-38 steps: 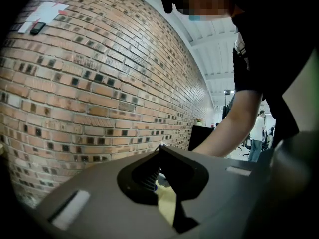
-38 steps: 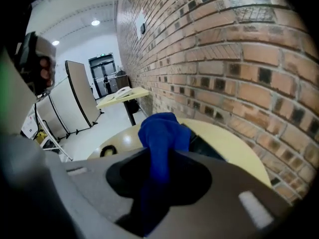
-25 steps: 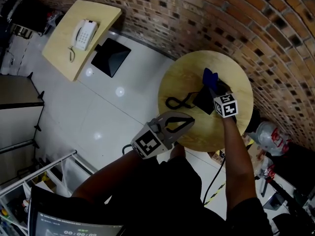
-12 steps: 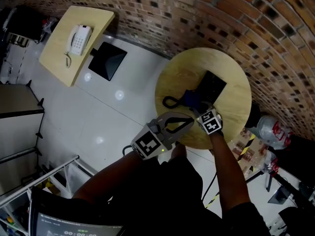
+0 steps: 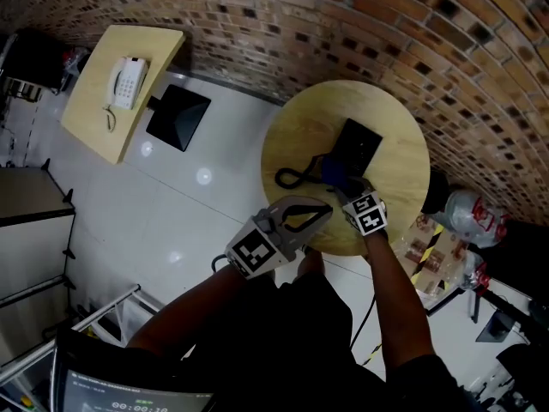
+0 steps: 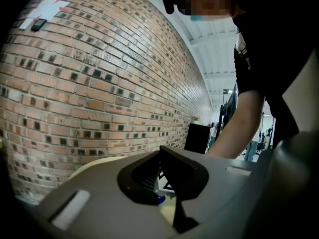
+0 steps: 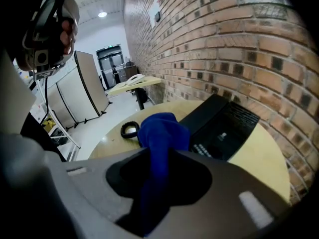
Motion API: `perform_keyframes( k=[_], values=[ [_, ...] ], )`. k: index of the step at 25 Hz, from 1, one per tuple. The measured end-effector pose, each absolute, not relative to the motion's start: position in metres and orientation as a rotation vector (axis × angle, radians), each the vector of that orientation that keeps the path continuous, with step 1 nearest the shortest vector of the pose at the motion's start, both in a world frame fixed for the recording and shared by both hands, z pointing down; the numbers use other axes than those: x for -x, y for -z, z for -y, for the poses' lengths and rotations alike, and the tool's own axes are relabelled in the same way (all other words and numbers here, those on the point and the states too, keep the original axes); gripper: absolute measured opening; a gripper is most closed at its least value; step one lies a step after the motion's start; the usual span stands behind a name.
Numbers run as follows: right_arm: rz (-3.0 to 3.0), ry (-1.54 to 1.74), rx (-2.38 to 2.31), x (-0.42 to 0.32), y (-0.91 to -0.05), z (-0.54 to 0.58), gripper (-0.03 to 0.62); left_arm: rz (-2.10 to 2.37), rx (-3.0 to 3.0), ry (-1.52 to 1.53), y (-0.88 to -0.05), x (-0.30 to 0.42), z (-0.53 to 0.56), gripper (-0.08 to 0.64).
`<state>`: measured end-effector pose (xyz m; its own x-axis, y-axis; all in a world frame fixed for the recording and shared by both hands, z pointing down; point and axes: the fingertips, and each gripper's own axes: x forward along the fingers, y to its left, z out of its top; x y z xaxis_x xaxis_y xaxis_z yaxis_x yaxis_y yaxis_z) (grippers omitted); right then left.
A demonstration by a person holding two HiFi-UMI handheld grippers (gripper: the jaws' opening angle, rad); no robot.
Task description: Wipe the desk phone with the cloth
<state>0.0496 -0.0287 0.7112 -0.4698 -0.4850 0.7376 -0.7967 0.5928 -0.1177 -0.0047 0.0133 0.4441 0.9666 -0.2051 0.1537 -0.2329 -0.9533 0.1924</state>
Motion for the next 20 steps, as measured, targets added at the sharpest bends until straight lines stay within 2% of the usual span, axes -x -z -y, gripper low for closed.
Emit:
perform_keyframes(
  k=[9,16,20],
  values=[
    [2.026,-0.667,-1.293,-0.152,-0.699,0.024,0.098,0.183,-2.931,-0.210,-0.445,-0.033,-0.023,0.002],
    [1.832,-0.902,-1.518,-0.252,-0.740,0.001,0.098,0.094,-2.912,-0.248,-0.458,-0.070,-0.032,0.002],
    [1.804,-0.955,-1.483,-0.268,-0.761,-0.009,0.098,0.087,-2.905,-0.274,-0.468,-0.083,-0.030,0.002]
  ],
)
